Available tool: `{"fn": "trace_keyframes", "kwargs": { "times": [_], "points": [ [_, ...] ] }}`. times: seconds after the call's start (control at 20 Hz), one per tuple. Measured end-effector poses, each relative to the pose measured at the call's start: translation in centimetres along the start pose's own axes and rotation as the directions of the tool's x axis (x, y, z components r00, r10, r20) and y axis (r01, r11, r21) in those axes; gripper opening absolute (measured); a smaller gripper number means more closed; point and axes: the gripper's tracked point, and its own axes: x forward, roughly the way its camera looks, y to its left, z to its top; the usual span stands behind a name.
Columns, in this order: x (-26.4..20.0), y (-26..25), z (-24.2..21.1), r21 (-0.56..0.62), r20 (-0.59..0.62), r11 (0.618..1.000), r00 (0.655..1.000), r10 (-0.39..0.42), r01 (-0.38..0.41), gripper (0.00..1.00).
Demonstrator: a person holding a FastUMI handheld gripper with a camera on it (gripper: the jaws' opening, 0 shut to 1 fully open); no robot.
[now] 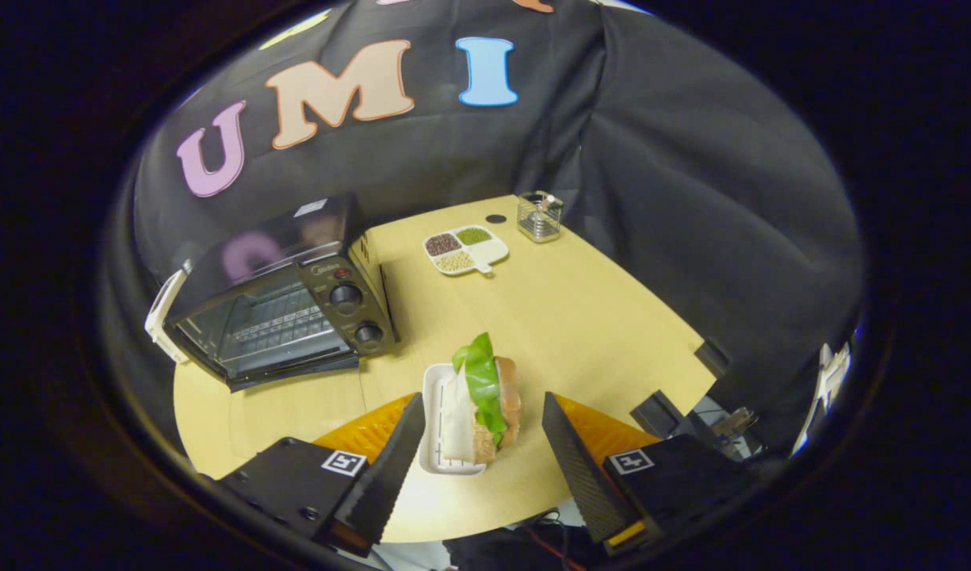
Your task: Open the toaster oven, put the food inside, and close the toaster oven door.
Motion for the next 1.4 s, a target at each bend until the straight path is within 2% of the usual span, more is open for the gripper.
{"fn": "trace_keyframes", "kwargs": {
  "times": [0.35,0.7,0.8,0.95,1.25,1.4],
  "points": [
    [3.3,0.1,-2.3,0.043,-0.073,0.995,0.993,0.097,-0.094,0.93],
    [5.8,1.1,-4.9,0.065,-0.148,0.99,0.979,0.137,-0.129,0.61],
    [5.9,2.4,-4.9,0.098,-0.133,0.977,0.971,0.2,-0.188,0.51],
    [5.8,2.1,-4.6,0.087,-0.123,0.974,0.968,0.219,-0.209,0.38],
    [4.5,1.5,-3.4,0.166,-0.081,0.964,0.971,0.226,-0.21,0.34],
    [3.3,2.9,-1.9,0.303,-0.022,0.916,0.959,0.284,-0.264,0.34]
  ]
}}
